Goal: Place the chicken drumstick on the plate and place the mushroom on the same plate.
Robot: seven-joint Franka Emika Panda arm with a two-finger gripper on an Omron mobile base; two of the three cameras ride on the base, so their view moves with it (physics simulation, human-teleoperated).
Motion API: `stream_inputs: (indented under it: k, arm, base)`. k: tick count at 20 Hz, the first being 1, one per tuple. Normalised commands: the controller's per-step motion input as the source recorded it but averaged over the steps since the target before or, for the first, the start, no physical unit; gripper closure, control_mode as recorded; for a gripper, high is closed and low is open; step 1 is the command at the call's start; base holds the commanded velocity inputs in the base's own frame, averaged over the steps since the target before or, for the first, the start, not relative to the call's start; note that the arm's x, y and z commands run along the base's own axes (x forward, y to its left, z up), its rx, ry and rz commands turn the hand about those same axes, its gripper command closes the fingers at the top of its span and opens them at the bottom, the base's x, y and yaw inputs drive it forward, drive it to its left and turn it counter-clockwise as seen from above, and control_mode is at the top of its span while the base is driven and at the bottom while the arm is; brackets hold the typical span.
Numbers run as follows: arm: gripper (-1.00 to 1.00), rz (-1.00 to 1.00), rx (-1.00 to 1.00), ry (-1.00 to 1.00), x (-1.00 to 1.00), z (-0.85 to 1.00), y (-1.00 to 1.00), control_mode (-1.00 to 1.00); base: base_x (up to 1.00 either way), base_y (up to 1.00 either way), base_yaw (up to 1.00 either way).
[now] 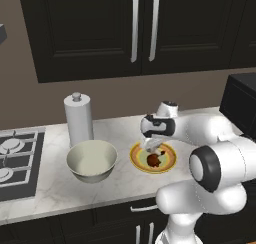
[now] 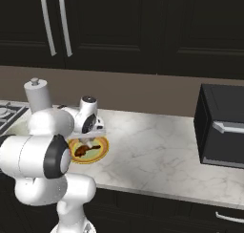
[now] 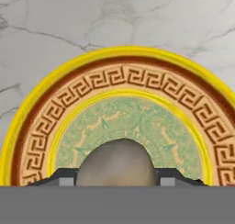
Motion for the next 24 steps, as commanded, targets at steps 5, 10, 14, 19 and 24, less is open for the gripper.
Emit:
stream_inputs:
  k: [5, 10, 14, 19, 24]
  arm:
    - [1.00, -0.01, 0.00, 0.13, 0.43, 0.00, 0.00, -1.00]
    - [1.00, 0.00, 0.00, 0.00, -0.14, 0.00, 0.00, -1.00]
    - [1.00, 0.00, 0.00, -0.01, -0.40, 0.00, 0.00, -1.00]
    - [1.00, 0.00, 0.00, 0.00, -0.03, -0.37, 0.00, -1.00]
    - [1.00, 0.00, 0.00, 0.00, 0.00, -0.16, 0.00, -1.00]
  base:
    - [0.00, 0.00, 0.00]
    - [0.00, 0.00, 0.00]
    - [0.00, 0.00, 0.00]
    - [0.00, 0.00, 0.00]
    - [0.00, 0.00, 0.00]
